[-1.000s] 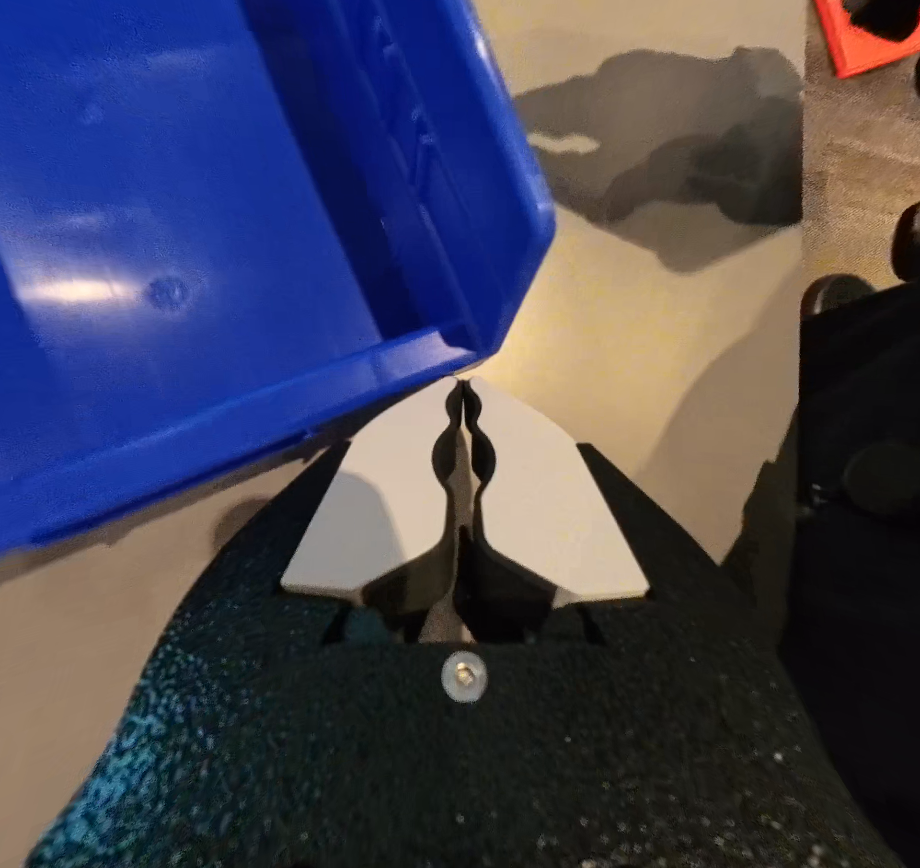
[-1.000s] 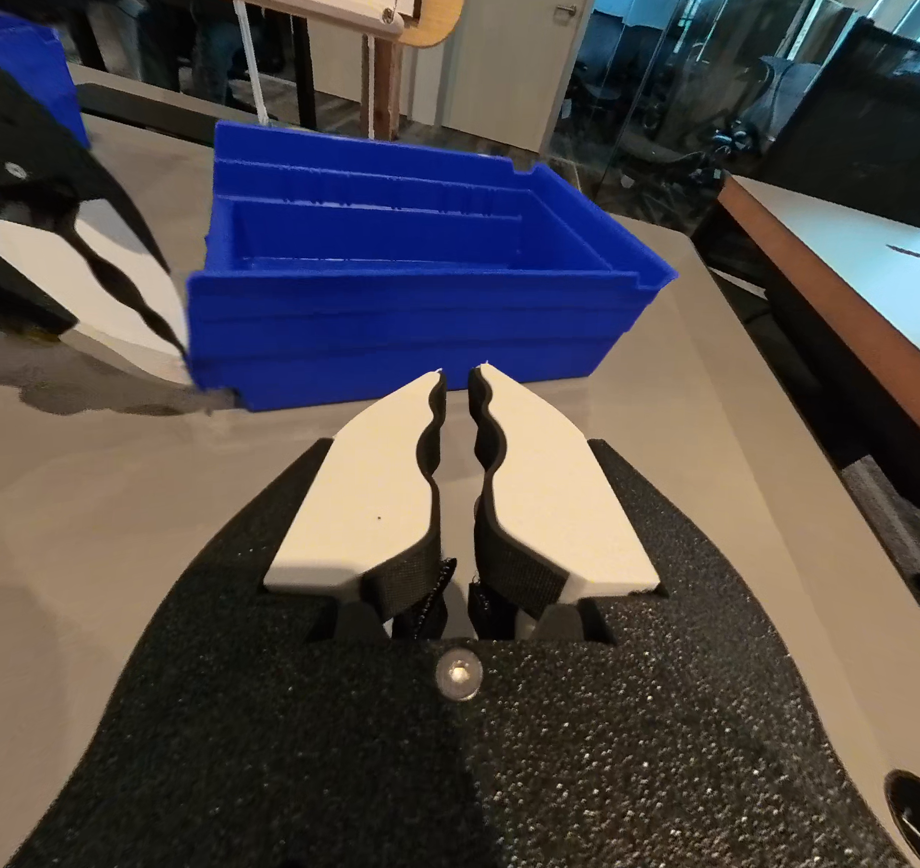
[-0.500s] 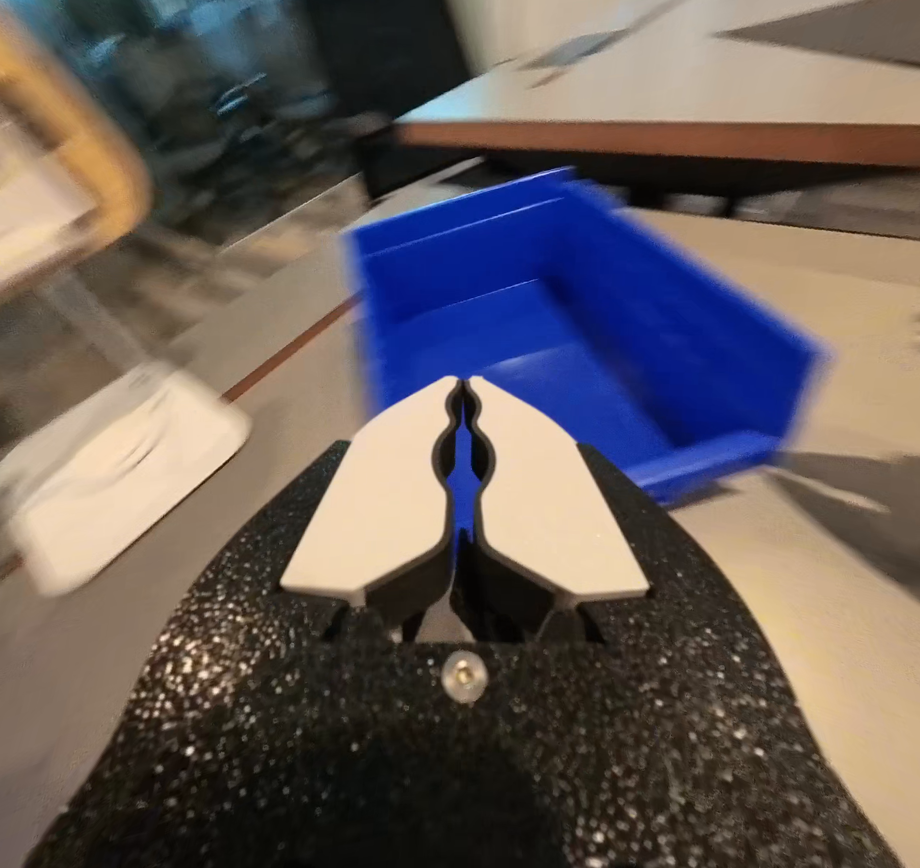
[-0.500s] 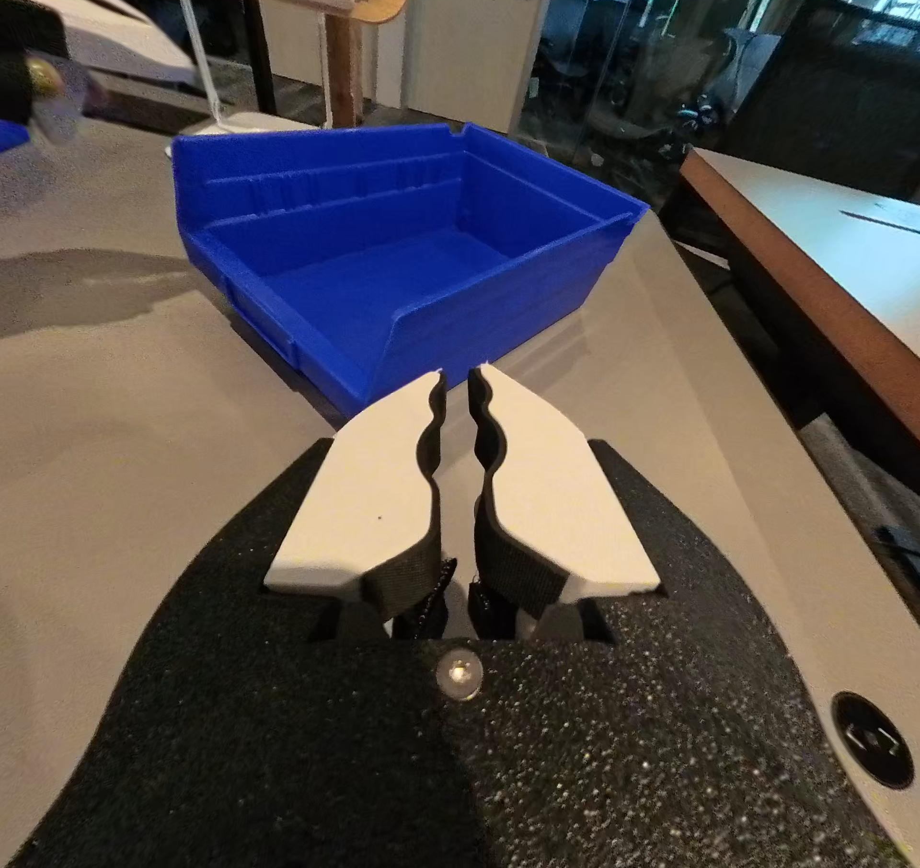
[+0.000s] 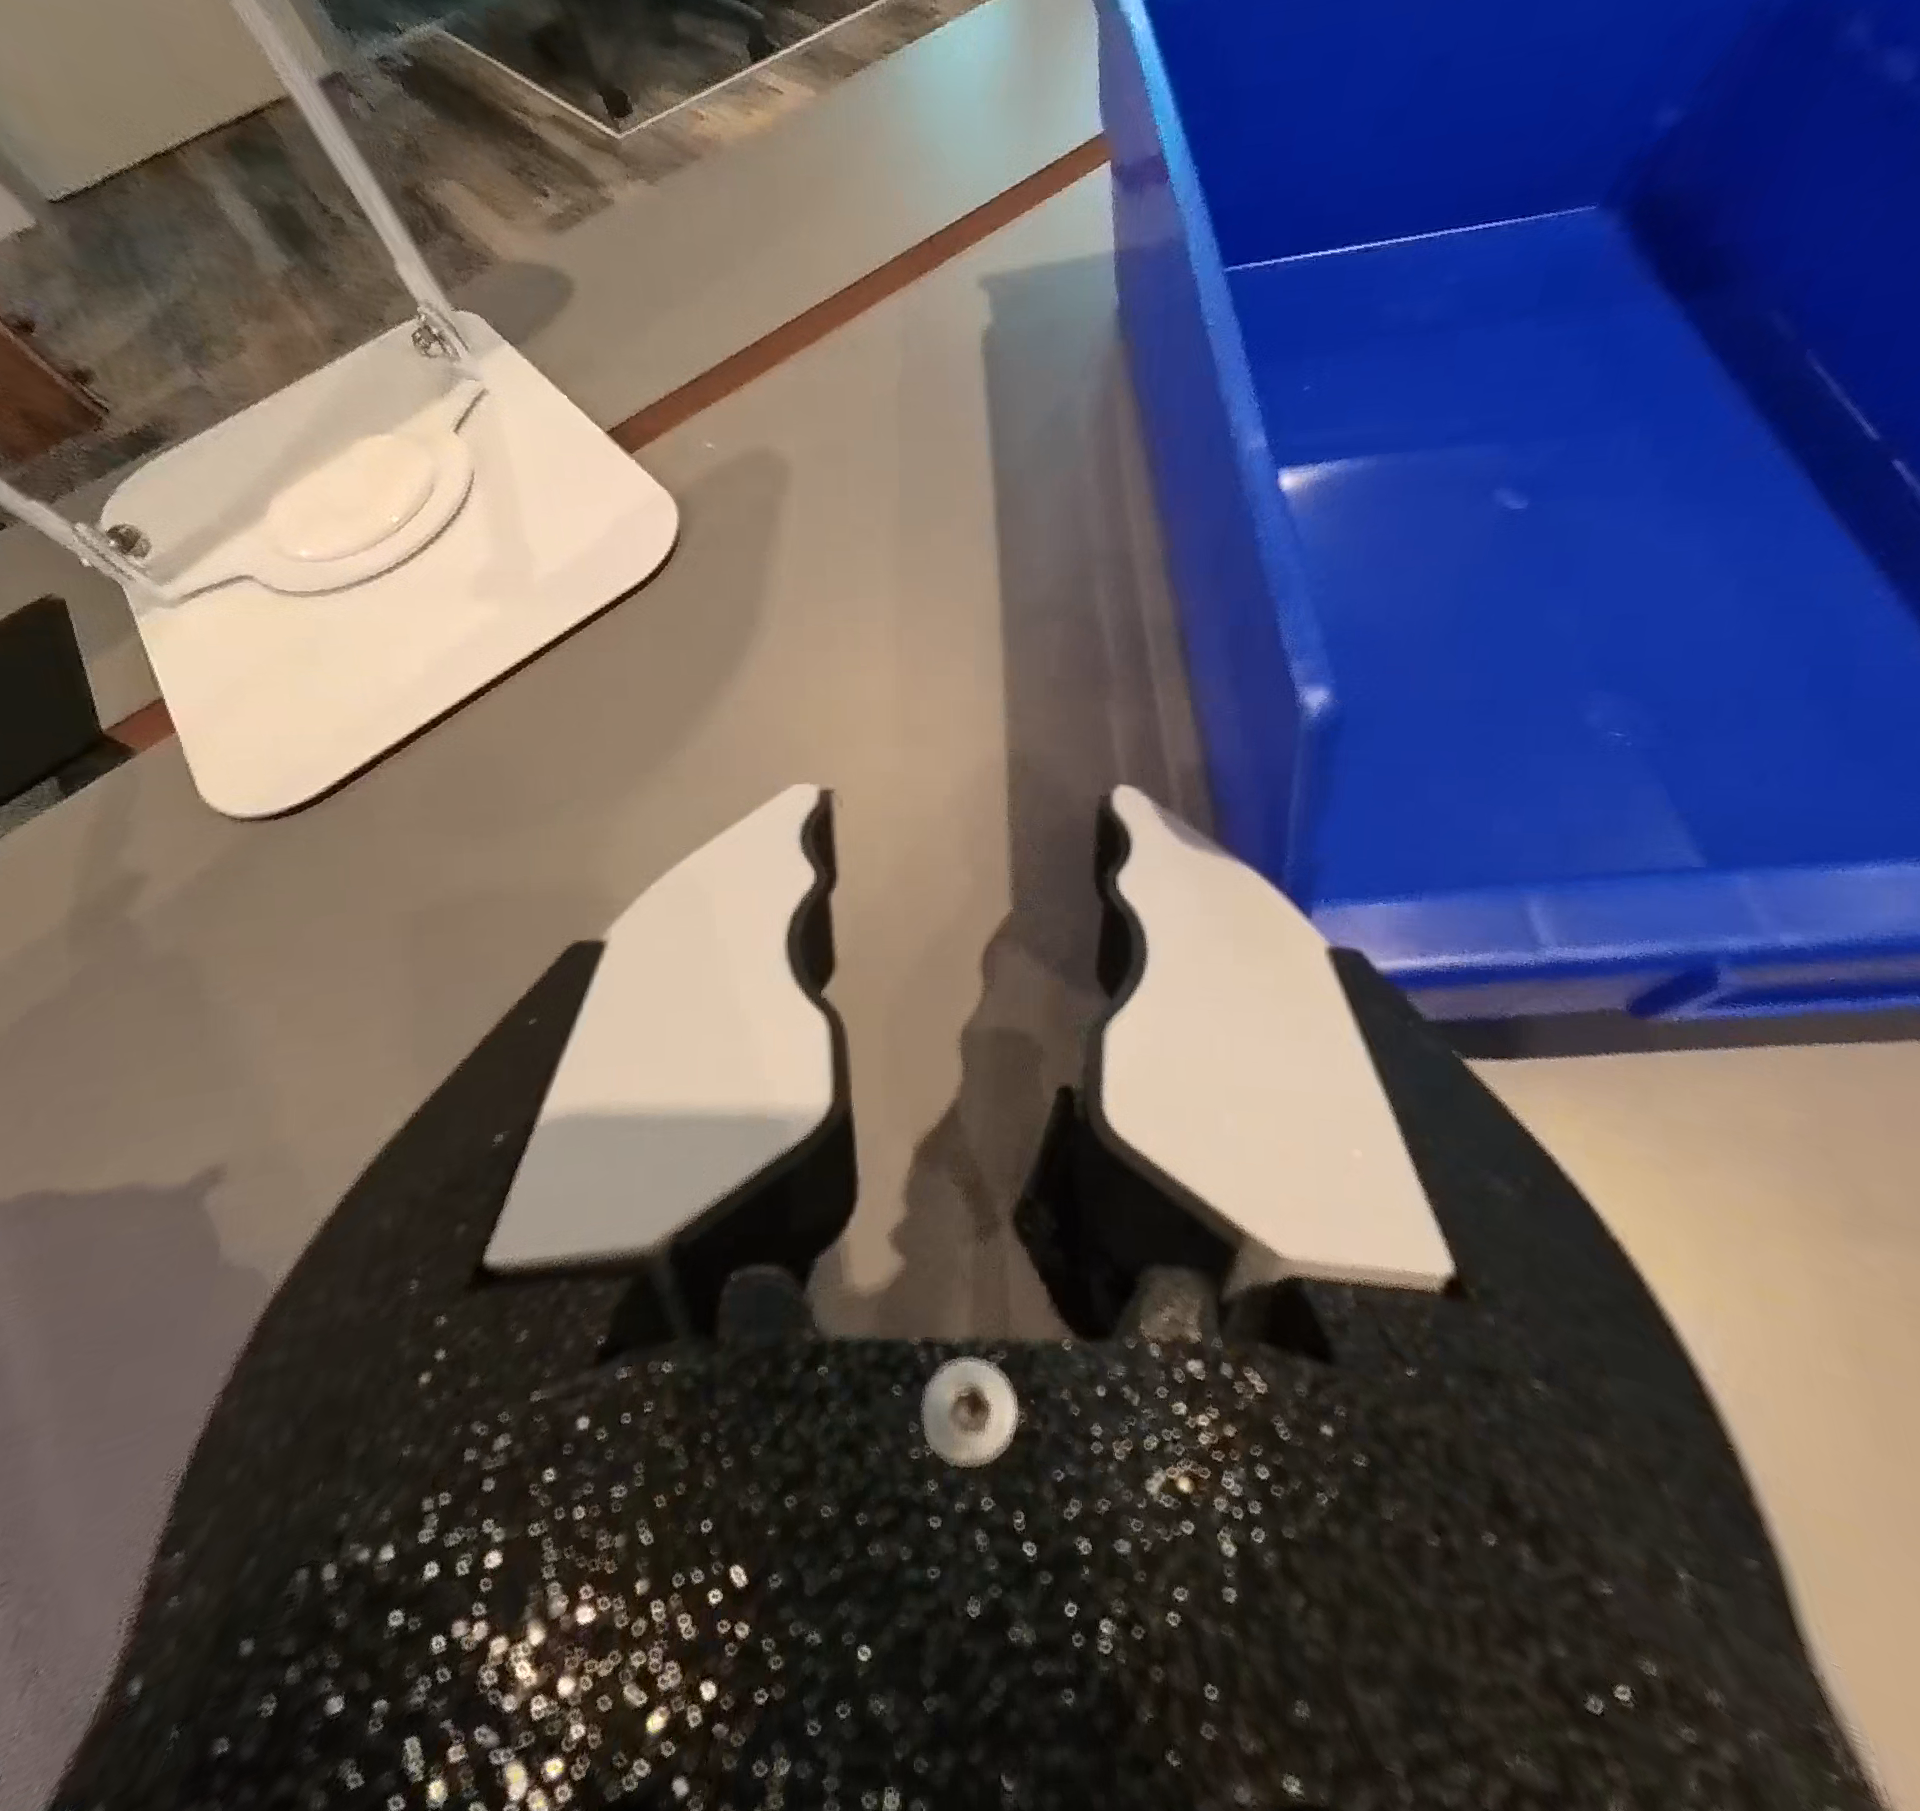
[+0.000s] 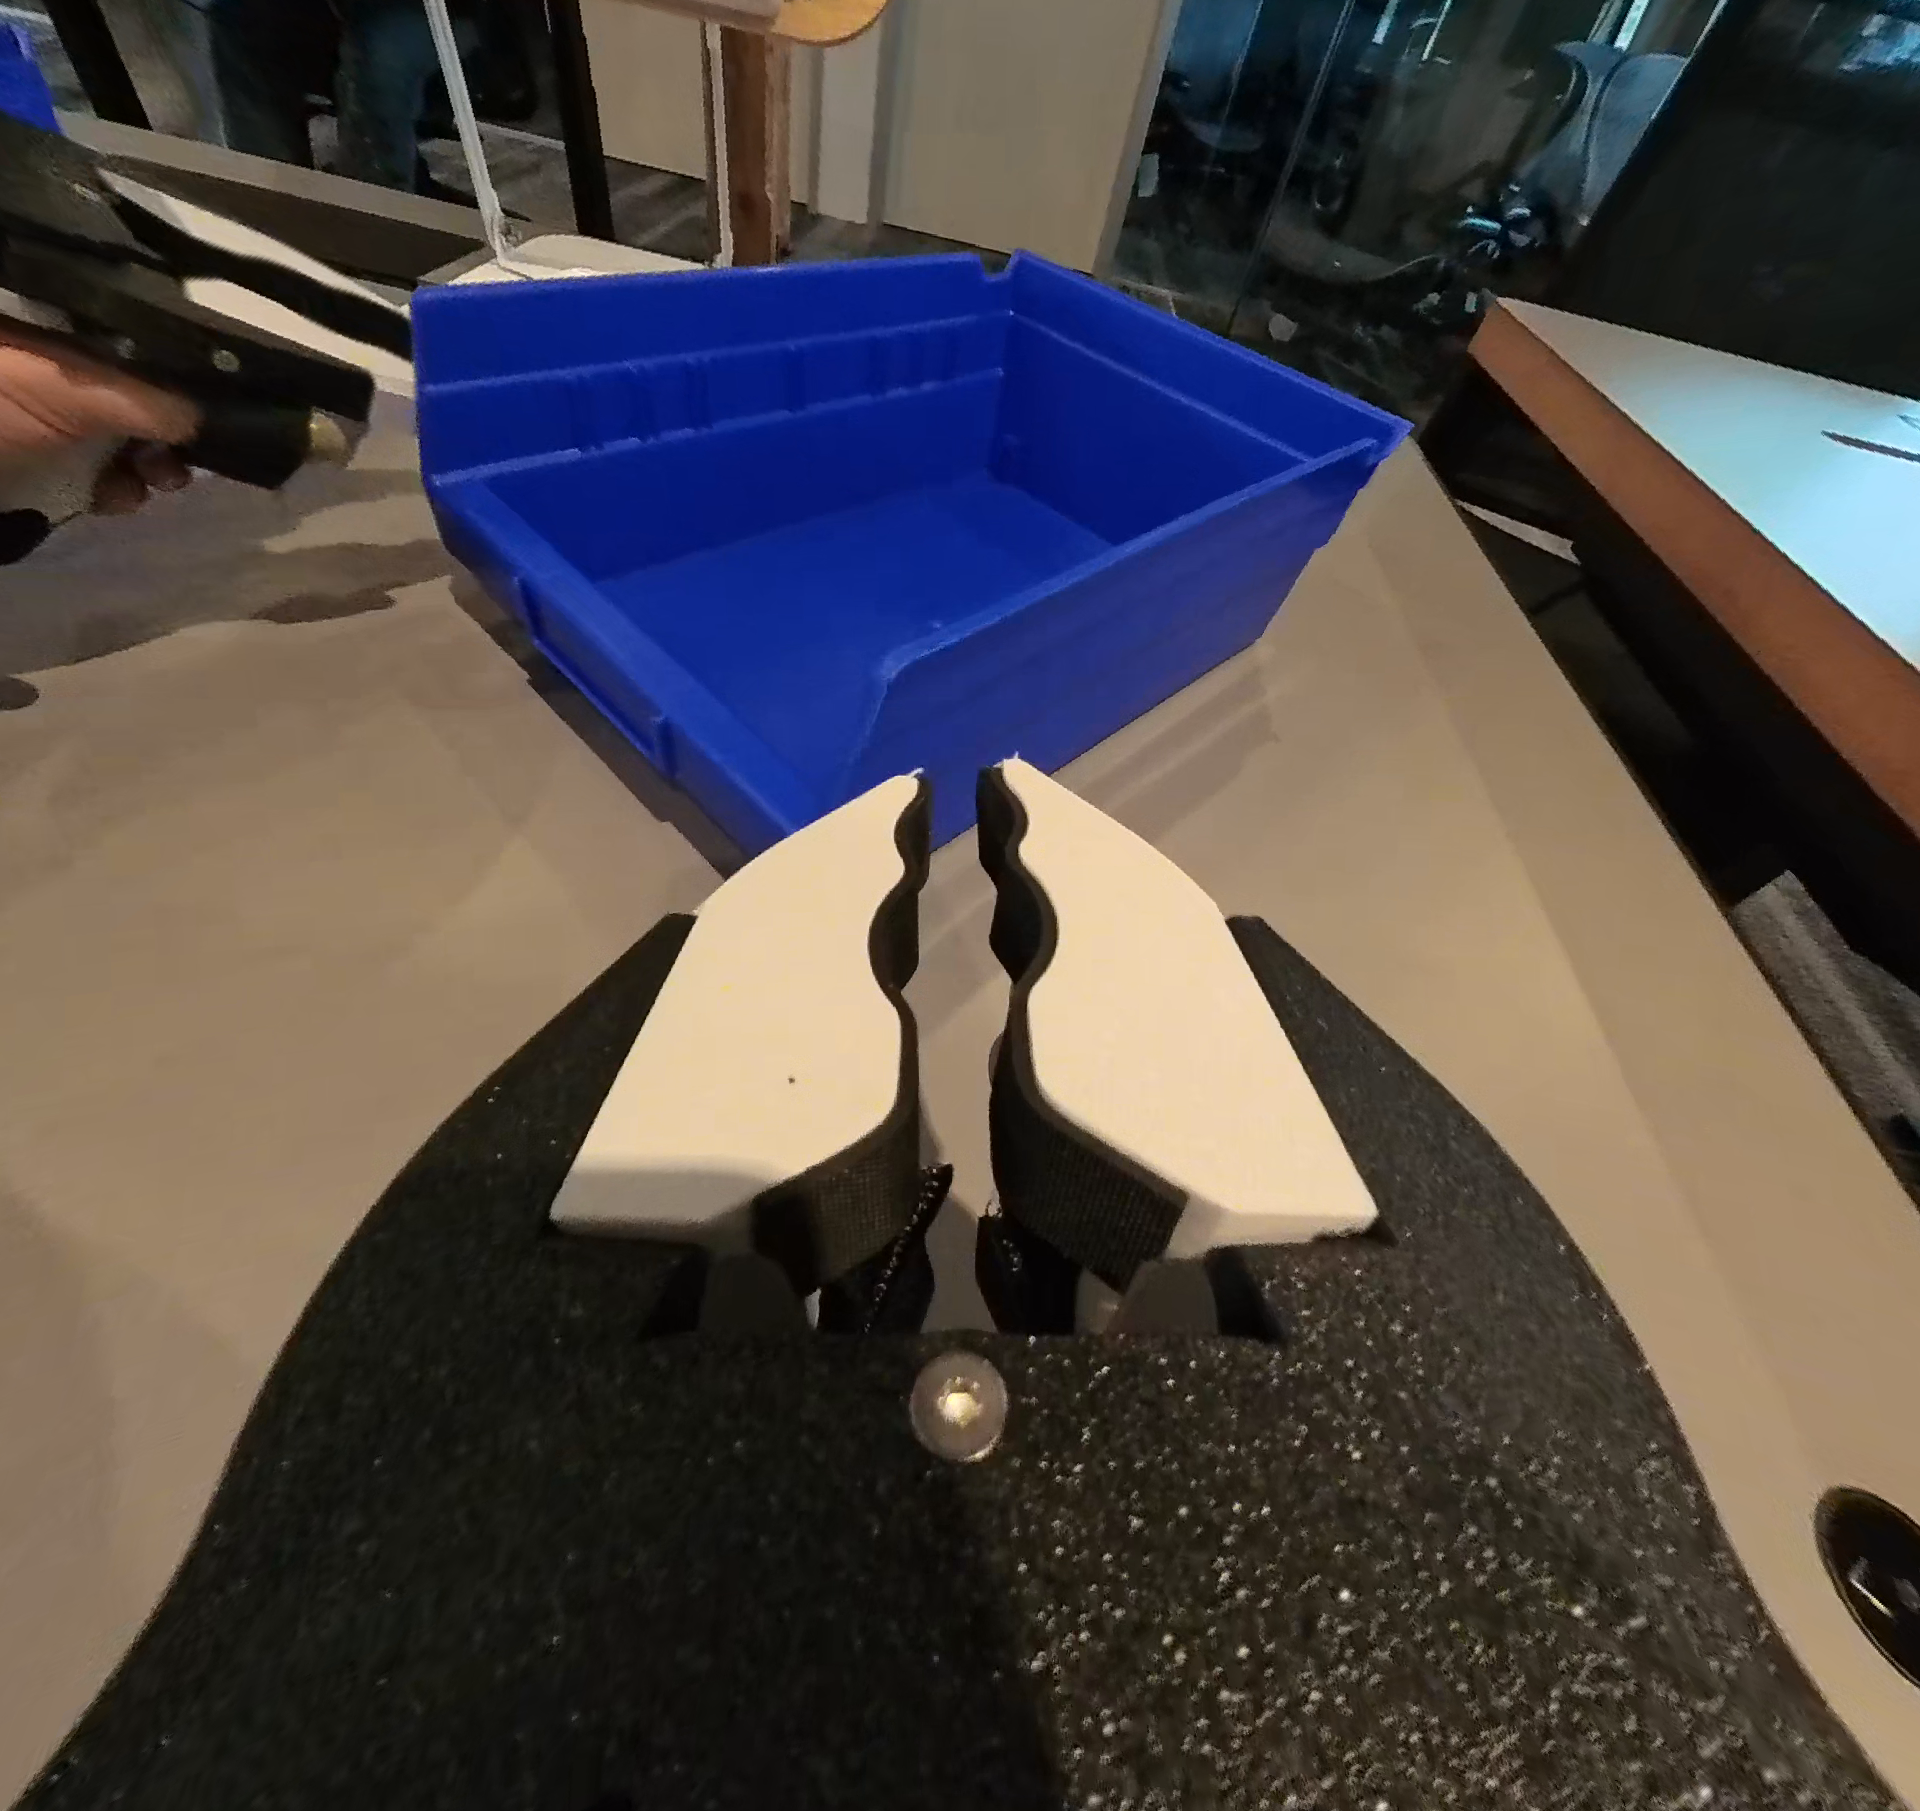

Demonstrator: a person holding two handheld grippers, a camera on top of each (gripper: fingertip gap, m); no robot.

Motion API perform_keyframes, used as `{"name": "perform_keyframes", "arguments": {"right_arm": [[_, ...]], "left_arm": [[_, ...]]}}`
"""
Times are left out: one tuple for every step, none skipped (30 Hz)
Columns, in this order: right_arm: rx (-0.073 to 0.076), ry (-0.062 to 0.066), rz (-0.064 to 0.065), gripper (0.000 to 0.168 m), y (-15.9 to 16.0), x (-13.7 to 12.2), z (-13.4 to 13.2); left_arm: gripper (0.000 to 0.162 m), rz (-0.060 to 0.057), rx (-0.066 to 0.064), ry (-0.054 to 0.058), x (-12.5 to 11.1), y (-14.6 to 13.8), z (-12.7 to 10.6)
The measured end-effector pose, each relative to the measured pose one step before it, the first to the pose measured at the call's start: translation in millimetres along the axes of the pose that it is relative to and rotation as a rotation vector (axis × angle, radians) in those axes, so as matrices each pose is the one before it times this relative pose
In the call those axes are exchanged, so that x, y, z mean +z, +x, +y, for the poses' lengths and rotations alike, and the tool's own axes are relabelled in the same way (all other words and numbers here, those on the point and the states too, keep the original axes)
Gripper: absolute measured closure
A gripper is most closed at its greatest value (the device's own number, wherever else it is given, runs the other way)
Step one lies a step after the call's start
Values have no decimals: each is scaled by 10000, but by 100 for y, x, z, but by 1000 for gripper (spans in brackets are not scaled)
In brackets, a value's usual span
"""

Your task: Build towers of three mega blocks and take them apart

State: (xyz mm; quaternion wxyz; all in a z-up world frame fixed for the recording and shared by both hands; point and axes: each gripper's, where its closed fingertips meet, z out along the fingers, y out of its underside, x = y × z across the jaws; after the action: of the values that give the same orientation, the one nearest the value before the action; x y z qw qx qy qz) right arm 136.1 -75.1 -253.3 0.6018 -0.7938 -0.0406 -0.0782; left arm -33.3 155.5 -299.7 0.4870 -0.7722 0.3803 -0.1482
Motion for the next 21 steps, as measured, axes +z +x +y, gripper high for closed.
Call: {"name": "perform_keyframes", "arguments": {"right_arm": [[18, -2, 22, 160, 88, -47, 18], [26, -3, 20, 160, 80, -47, 19], [26, -4, 8, 160, 62, -26, 24], [24, -7, 1, 160, 44, -10, 21], [15, -6, 1, 160, 21, -2, 12], [2, 2, 4, 160, 4, 1, -2], [-12, 3, 4, 160, -5, 7, -19], [-21, 0, 11, 160, 1, 14, -19], [-23, 3, 16, 160, -9, -8, -30], [-24, 8, 24, 160, 10, -10, -23], [-21, 6, 33, 160, 42, -22, -24], [-16, 7, 35, 160, 44, -43, -30], [-8, 13, 40, 160, 78, -68, -34], [1, 9, 37, 160, 78, -70, -27], [6, 6, 30, 160, 86, -89, -15], [8, 7, 26, 160, 91, -99, -21], [5, -1, 29, 160, 94, -99, 7], [-2, -1, 39, 160, 105, -103, -3], [-3, 1, 38, 160, 103, -108, 6], [3, 4, 31, 160, 83, -119, -6], [5, 3, 29, 160, 69, -118, 3]], "left_arm": [[115, 97, 6, 16, 86, 259, -73], [115, 182, -54, -2, 63, 362, -49], [115, 229, -87, -18, 59, 442, -44], [114, 232, -77, -28, 47, 497, -22], [114, 205, -34, -22, 47, 529, -33], [114, 172, 21, -7, 54, 568, -57], [114, 152, 49, 20, 48, 620, -117], [114, 145, 60, 45, 63, 665, -173], [114, 157, 77, 52, 75, 759, -202], [114, 177, 95, 54, 142, 842, -212], [114, 203, 113, 68, 166, 901, -250], [114, 160, 116, 78, 216, 855, -275], [115, 78, 135, 61, 274, 749, -258], [116, 54, 170, 33, 305, 700, -233], [117, 49, 173, 30, 351, 655, -249], [117, 70, 138, 51, 372, 641, -259], [117, 88, 68, 63, 421, 613, -278], [117, 118, 26, 51, 425, 624, -261], [117, 146, 26, 38, 423, 622, -250], [117, 154, 42, 37, 409, 628, -251], [116, 143, 72, 25, 376, 603, -232]]}}
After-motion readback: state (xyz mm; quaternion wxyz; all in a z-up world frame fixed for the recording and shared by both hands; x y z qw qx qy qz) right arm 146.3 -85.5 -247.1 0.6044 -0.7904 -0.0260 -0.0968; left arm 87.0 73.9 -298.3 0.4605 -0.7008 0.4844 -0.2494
